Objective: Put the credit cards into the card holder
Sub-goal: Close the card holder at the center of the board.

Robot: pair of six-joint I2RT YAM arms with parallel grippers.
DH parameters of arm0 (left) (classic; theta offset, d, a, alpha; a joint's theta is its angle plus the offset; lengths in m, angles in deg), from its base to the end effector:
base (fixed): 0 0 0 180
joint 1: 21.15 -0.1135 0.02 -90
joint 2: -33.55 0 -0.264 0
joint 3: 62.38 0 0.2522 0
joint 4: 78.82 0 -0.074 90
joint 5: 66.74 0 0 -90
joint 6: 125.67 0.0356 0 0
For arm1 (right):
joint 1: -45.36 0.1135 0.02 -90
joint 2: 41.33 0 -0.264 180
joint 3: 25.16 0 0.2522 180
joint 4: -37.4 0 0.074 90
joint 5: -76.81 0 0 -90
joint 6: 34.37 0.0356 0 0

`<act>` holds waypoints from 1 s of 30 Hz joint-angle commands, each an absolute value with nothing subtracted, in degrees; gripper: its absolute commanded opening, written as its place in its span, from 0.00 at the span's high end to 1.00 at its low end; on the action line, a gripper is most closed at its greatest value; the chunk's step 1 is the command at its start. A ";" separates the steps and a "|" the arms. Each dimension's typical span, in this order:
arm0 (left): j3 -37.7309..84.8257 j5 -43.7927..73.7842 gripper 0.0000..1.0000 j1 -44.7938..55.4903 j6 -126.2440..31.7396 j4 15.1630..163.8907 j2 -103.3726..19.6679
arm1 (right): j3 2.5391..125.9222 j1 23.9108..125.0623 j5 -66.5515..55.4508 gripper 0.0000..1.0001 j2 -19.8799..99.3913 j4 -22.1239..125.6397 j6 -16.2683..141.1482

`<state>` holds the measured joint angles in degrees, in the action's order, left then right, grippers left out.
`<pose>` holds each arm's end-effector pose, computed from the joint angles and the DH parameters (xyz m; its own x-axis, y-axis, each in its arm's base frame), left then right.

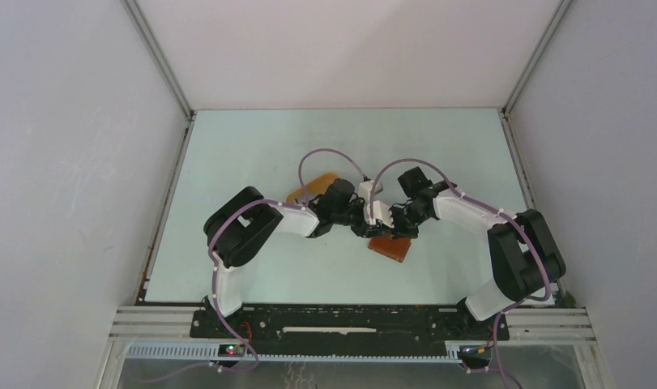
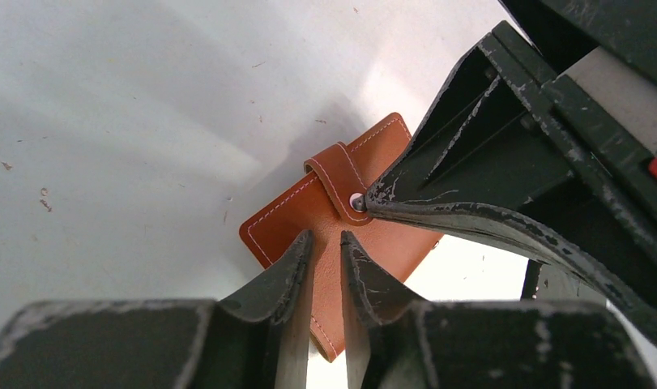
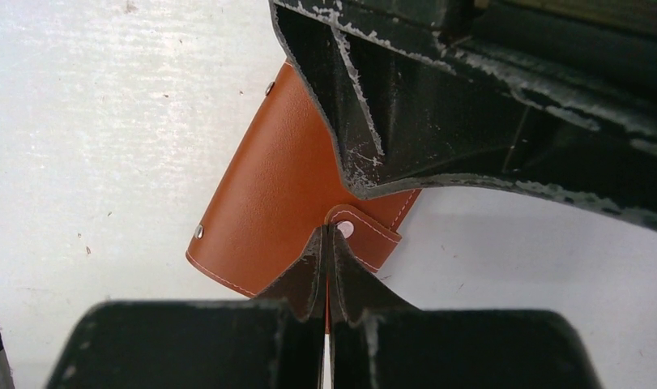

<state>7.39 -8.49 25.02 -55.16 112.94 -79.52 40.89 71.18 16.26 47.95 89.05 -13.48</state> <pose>0.2606 -0.2985 0.1289 -0.6498 0.2672 -0.7116 0.7502 0.3761 -0.5438 0.2407 0.1359 0.1766 0.1523 -0.8301 -0.5365 -0.9883 -0.1332 -0.0744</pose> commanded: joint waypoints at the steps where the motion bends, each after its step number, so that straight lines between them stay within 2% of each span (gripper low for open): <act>1: 9.95 -9.34 0.77 25.34 -54.39 111.76 -80.35 | 41.86 72.00 15.02 1.00 49.58 90.33 -13.29; 15: 9.82 -9.82 0.77 25.29 -54.47 112.13 -80.23 | 43.15 72.18 13.44 1.00 51.70 90.29 -10.87; 20: 8.24 -10.80 0.77 24.89 -57.71 117.12 -80.13 | 43.16 72.21 13.96 1.00 51.35 90.37 -10.99; 25: 6.40 -13.64 0.82 24.01 -65.75 127.91 -81.33 | 43.12 72.25 14.27 1.00 51.57 90.43 -11.08; 30: 7.39 -14.10 0.88 23.88 -69.87 131.71 -83.77 | 43.09 72.30 14.45 1.00 51.18 90.35 -10.94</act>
